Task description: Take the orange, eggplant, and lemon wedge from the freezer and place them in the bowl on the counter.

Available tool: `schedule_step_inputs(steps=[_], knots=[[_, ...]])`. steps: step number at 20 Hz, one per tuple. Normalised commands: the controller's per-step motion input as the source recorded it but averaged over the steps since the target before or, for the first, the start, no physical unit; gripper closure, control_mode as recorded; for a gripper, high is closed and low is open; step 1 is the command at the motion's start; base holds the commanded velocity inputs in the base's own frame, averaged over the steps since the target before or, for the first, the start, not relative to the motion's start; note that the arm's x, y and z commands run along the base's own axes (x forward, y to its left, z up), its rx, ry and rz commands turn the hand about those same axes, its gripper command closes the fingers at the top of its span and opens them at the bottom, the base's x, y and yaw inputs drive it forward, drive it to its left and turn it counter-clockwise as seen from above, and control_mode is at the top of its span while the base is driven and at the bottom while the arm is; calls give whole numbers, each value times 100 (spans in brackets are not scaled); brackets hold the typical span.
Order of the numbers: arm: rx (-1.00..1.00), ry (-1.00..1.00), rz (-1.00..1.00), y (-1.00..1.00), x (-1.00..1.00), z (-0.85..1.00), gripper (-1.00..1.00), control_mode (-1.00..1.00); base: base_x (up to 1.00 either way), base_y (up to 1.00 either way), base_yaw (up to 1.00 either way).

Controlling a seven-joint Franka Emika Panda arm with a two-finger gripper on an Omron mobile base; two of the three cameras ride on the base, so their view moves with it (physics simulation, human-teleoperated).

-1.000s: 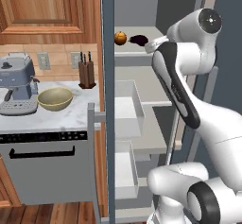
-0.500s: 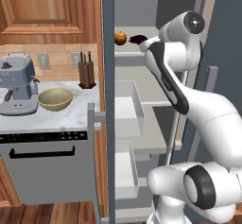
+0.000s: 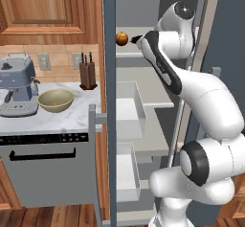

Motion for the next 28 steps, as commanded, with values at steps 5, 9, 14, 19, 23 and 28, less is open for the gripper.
schedule_step_inputs(steps=[5, 9, 14, 19, 23, 28], knots=[[-5, 1, 0, 0, 33, -22, -100, -100, 0, 0, 0], [-2, -2, 0, 0, 21, -29, -100, -100, 0, 0, 0], [0, -1, 0, -2, 40, -9, -100, -100, 0, 0, 0], [1, 0, 0, -11, 66, -2, -100, -100, 0, 0, 0], [2, 0, 0, -11, 67, -1, -100, -100, 0, 0, 0], [0, 0, 0, -3, 59, -14, -100, -100, 0, 0, 0]])
